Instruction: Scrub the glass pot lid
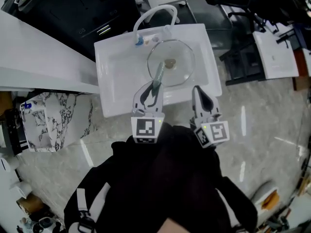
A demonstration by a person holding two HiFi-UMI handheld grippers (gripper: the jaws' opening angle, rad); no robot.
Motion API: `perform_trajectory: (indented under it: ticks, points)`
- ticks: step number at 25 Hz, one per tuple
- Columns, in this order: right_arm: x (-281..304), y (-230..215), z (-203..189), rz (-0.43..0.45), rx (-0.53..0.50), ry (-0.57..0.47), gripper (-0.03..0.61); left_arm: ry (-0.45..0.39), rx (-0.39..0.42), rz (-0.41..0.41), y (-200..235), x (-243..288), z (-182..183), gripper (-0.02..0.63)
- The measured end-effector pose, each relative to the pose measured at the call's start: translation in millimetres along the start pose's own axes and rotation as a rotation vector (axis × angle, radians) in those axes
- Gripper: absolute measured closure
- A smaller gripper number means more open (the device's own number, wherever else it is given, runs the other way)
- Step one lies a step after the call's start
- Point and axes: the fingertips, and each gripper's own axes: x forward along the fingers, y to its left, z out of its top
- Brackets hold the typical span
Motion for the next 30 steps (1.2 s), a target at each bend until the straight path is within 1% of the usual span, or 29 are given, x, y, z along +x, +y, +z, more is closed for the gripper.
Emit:
perform_trajectory:
  ticks: [4,7,11,15,18,22,25,30]
  points:
    - [18.7,-8.3,-9.3,0.002,0.003,0.039,0.577,0.022,-0.042,0.050,15.6,13.4,-15.0,0.551]
    - [38.1,-17.7,-7.4,0.025,-0.007,0.050,0.577,0.079,-0.019,0.086,28.1,26.0,-26.4,0.552]
    - [64.2,-31.5,-12.1,0.118,0.011,0.090,0.577,0.140,-0.014,0.147,33.8,46.9,-36.5,0.552]
    - [87.7,-51.8,-11.7,0.203,0.001,0.134,0.577,0.199,-0.013,0.230,35.0,71.1,-43.4,0.552]
    - [102.7,-63.8,-19.3,0.247,-0.003,0.168,0.577,0.242,-0.021,0.291,40.2,84.8,-51.2,0.551]
    - [119.0,-76.8,-33.6,0.297,-0.004,0.194,0.577,0.279,-0.019,0.355,42.3,98.9,-62.1,0.552]
    - [129.0,-85.8,-44.5,0.318,-0.012,0.203,0.577,0.306,-0.030,0.392,43.2,105.3,-73.4,0.552]
    - [140.4,-101.4,-63.8,0.333,0.007,0.243,0.575,0.336,-0.035,0.441,43.1,120.5,-89.6,0.552]
